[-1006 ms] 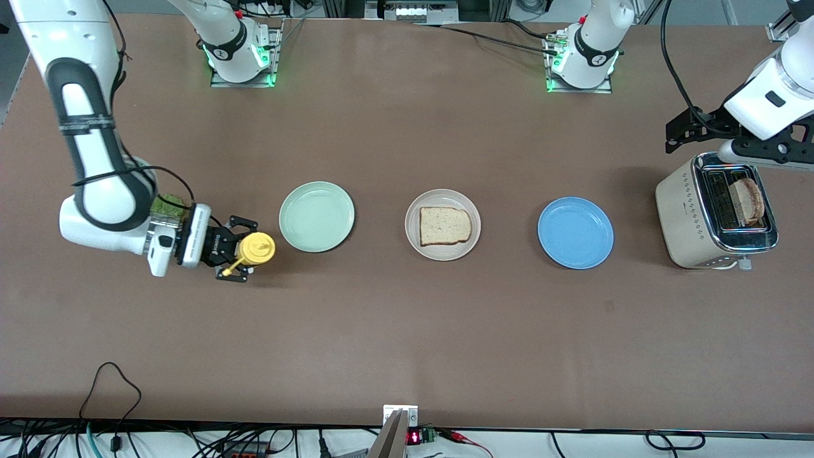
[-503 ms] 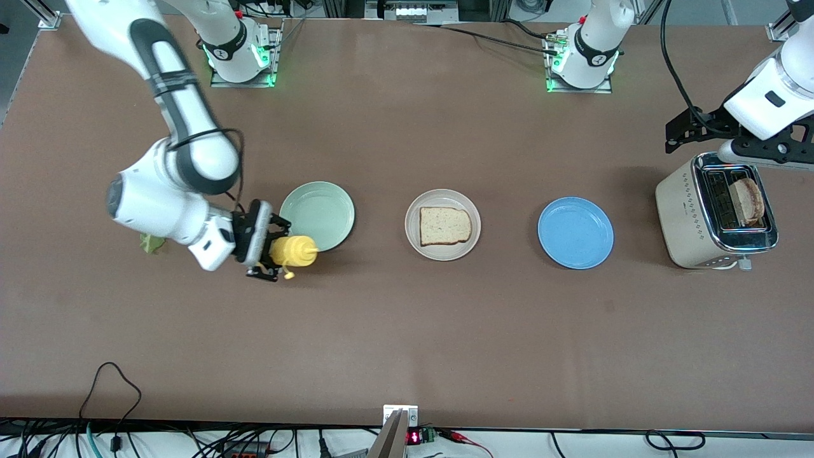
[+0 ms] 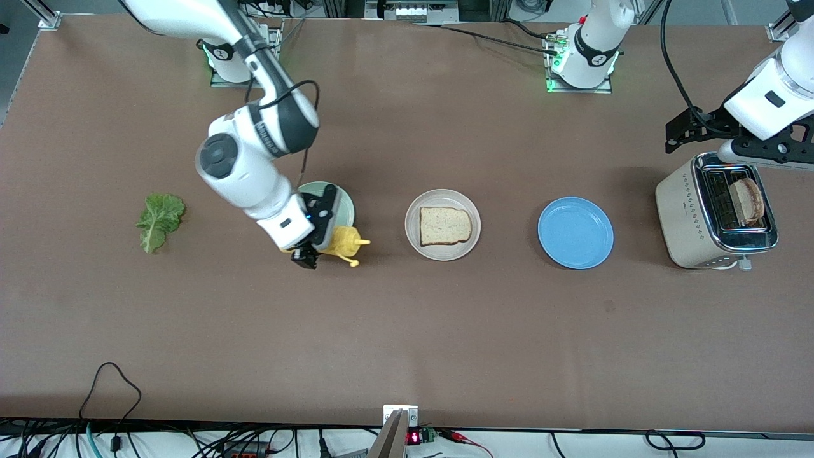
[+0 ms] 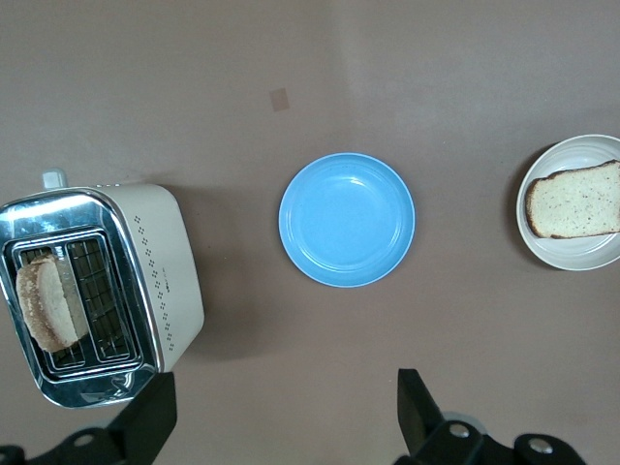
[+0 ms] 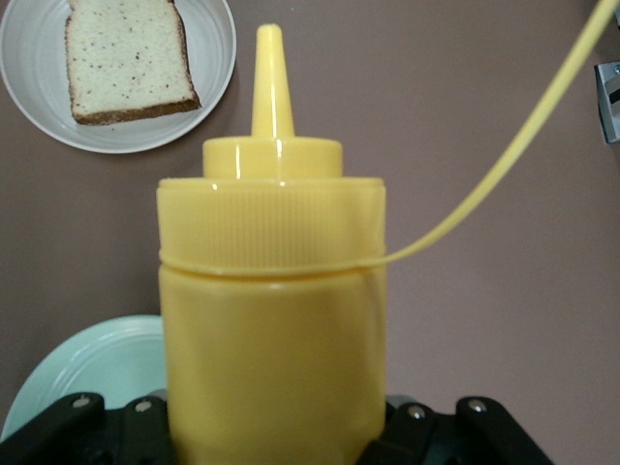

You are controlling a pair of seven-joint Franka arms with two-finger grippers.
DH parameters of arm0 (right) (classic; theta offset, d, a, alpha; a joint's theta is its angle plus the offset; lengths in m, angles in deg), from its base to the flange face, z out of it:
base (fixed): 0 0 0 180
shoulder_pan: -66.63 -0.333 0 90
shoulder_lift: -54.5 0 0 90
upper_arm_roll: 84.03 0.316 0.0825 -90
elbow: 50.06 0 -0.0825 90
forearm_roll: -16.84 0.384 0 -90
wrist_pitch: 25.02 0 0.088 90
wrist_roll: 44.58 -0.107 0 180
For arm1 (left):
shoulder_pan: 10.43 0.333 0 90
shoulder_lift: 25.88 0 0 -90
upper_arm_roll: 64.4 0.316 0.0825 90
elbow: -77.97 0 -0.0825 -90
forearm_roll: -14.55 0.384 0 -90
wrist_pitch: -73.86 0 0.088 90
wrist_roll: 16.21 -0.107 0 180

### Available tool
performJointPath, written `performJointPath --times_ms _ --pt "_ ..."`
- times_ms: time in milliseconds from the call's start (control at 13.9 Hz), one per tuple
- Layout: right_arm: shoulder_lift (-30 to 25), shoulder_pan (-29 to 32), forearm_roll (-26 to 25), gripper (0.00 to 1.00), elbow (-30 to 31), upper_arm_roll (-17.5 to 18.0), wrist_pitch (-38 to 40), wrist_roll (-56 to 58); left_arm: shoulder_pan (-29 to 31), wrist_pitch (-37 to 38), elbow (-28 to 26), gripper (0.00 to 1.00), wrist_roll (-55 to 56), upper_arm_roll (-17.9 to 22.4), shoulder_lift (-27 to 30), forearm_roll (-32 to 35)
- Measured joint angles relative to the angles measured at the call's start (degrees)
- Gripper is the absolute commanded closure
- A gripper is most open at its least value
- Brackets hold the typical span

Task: Make sandwich in beige plate with both arms
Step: 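Carry the yellow bottle with the right gripper over the bread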

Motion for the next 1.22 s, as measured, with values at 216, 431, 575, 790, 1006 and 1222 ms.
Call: performJointPath --times_ms 216,431,575,790,1006,1222 --pt "1.91 -4.63 -11.42 0.75 -1.76 -0.01 0.13 -12.41 0.00 0.00 0.00 0.00 0.00 0.00 0.00 0.00" --pt "6.05 -9.17 -21.91 0.75 -6.12 -0.03 4.80 -22.42 0.00 0.00 0.00 0.00 0.00 0.00 0.00 0.00" --pt "9.45 -12.67 -28.45 0.75 -11.58 -0.02 11.89 -28.66 0.00 0.00 0.00 0.00 0.00 0.00 0.00 0.00" --pt "14.00 -17.15 -34.15 0.75 -18.28 -0.09 19.08 -33.58 0.00 0.00 0.00 0.00 0.00 0.00 0.00 0.00" --pt "16.56 -18.88 -37.85 0.75 -20.42 -0.21 21.25 -35.27 0.00 0.00 0.00 0.00 0.00 0.00 0.00 0.00" --pt "19.11 -21.06 -41.63 0.75 -21.54 -0.38 23.62 -38.49 0.00 0.00 0.00 0.00 0.00 0.00 0.00 0.00"
